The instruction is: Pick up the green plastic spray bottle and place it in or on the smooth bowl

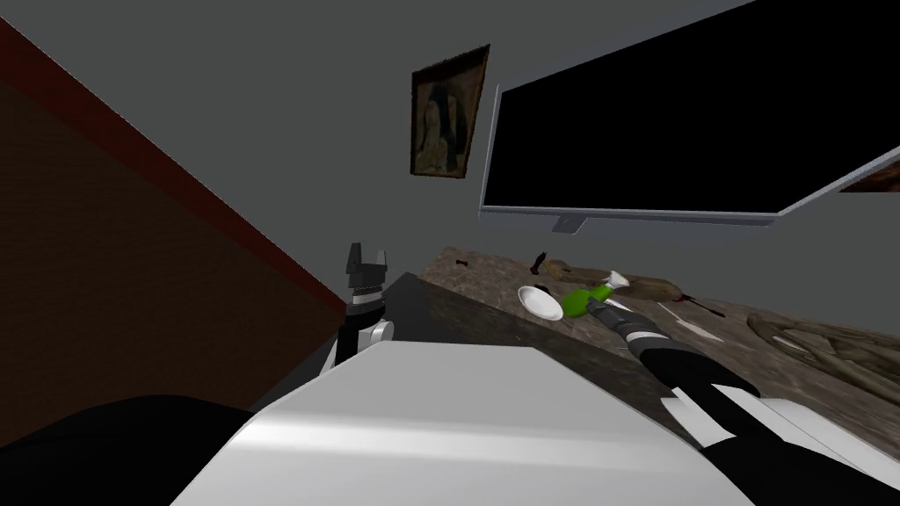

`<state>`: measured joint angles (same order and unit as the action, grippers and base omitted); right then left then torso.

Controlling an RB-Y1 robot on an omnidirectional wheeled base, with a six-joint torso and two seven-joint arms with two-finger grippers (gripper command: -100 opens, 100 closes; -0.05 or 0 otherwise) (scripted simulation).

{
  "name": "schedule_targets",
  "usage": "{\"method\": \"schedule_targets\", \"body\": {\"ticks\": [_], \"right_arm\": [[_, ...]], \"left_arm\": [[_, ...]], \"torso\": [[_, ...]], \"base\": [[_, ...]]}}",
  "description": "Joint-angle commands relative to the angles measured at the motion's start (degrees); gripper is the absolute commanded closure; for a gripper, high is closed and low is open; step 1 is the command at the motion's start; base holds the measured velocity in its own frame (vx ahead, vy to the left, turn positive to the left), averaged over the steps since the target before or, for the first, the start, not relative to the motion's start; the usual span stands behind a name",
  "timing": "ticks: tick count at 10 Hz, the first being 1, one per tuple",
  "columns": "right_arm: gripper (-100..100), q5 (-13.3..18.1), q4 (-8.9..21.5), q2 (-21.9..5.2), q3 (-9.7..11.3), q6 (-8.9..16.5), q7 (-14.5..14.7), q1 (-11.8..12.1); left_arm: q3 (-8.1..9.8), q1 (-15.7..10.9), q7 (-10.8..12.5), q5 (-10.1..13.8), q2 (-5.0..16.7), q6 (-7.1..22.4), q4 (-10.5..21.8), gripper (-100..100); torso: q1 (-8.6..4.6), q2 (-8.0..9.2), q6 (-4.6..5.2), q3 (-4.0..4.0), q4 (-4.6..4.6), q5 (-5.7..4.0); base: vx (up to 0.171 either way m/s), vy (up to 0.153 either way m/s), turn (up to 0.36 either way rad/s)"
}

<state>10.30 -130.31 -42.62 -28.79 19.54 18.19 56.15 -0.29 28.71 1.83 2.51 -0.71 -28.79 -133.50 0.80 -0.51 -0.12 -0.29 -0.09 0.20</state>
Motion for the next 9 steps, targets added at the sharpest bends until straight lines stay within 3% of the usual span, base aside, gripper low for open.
{"method": "schedule_targets", "body": {"ticks": [1, 3, 4, 8, 9], "right_arm": [[100, -0.11, -1.34, -0.53, 0.53, 1.42, 1.86, 0.31], [100, -0.13, -1.57, -0.57, 0.69, 1.67, 1.96, 0.26], [-100, -0.15, -1.73, -0.62, 0.78, 1.76, 2.14, 0.19], [-100, -0.16, -1.74, -0.62, 0.78, 1.73, 2.11, 0.18], [0, -0.16, -1.74, -0.62, 0.78, 1.73, 2.11, 0.18]], "left_arm": [[0.0, 0.0, 0.0, 0.0, 0.0, 0.0, 0.0, 0], [0.0, 0.0, 0.0, 0.0, 0.0, 0.0, 0.0, 0], [0.01, 0.0, 0.0, 0.0, 0.01, 0.0, 0.0, 0], [0.01, -0.01, 0.0, 0.0, 0.01, 0.0, 0.0, 0], [0.01, -0.01, 0.0, 0.0, 0.01, 0.0, 0.0, 0]], "torso": [[0.0, 0.0, 0.0, 0.0, 0.0, 0.0], [-0.06, -0.02, -0.05, -0.03, -0.03, 0.01], [-0.34, 0.28, 0.09, 0.13, 0.02, -0.01], [-0.64, 0.66, 0.11, 0.37, 0.13, -0.1], [-0.64, 0.67, 0.11, 0.38, 0.13, -0.1]], "base": [[0.157, 0.148, 0.193], [0.083, 0.085, 0.122], [0.014, 0.012, -0.002], [0.002, 0.001, 0.0], [0.0, 0.0, 0.0]]}}
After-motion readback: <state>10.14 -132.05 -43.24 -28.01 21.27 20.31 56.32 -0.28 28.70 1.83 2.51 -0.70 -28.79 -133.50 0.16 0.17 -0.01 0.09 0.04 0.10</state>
